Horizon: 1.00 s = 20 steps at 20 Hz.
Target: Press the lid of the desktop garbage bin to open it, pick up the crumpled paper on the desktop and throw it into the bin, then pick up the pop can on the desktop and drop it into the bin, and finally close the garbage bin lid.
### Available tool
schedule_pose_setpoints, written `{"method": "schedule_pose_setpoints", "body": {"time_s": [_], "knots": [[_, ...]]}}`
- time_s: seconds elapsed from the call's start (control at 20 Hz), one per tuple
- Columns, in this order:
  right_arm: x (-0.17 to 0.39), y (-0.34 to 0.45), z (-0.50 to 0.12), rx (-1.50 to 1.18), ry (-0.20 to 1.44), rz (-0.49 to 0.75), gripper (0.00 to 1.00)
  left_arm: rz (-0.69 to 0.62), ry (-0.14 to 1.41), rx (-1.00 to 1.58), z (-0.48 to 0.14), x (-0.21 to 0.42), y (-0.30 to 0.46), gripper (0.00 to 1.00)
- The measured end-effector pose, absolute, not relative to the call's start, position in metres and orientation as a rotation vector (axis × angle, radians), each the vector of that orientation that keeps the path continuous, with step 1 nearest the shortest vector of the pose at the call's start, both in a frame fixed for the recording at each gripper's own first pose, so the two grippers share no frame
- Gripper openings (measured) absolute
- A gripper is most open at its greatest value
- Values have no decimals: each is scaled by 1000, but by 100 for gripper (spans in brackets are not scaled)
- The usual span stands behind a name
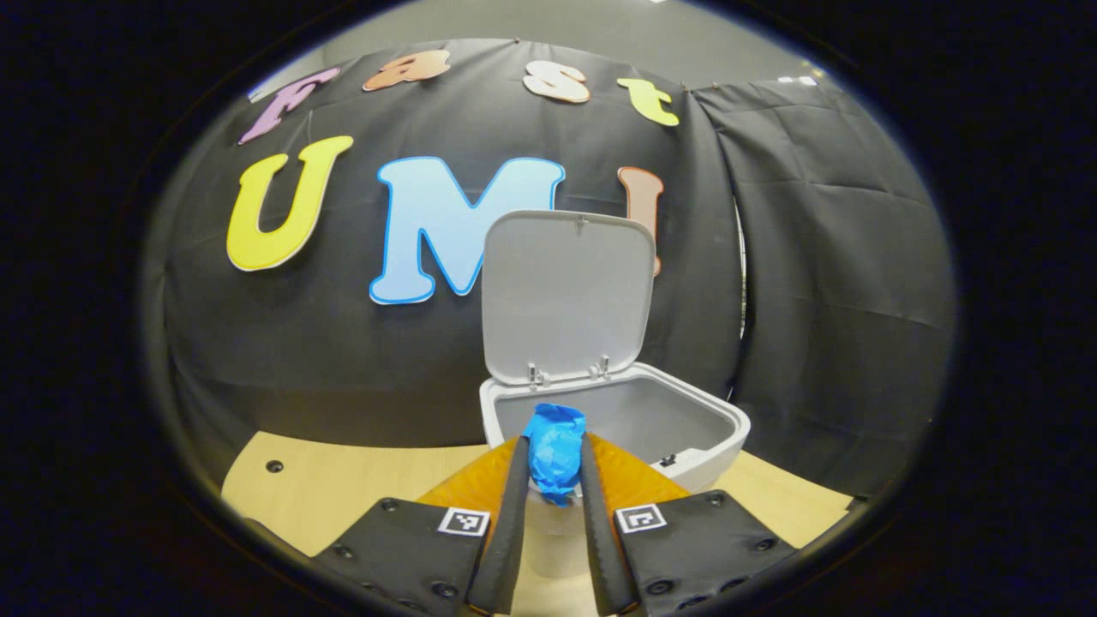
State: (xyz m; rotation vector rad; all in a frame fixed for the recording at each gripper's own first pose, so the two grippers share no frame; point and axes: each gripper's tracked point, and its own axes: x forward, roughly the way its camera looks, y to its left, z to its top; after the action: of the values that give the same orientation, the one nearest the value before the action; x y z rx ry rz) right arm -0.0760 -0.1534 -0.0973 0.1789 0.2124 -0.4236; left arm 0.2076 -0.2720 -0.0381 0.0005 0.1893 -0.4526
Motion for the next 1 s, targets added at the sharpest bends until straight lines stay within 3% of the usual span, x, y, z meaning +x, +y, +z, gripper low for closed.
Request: {"method": "schedule_pose_setpoints", "body": {"time_s": [0.2,0.6,0.9,1.0], "knots": [[-81,-156,-97,178,216,-452,94,-468,184,-7,-38,209,-277,46],[-82,-154,-96,178,217,-469,94,-492,176,-6,-38,211,-285,66],[-76,-145,-95,166,220,-442,94,-495,163,-51,-32,203,-278,93],[-73,-138,-93,162,218,-417,94,-488,164,-68,-31,198,-270,94]]}}
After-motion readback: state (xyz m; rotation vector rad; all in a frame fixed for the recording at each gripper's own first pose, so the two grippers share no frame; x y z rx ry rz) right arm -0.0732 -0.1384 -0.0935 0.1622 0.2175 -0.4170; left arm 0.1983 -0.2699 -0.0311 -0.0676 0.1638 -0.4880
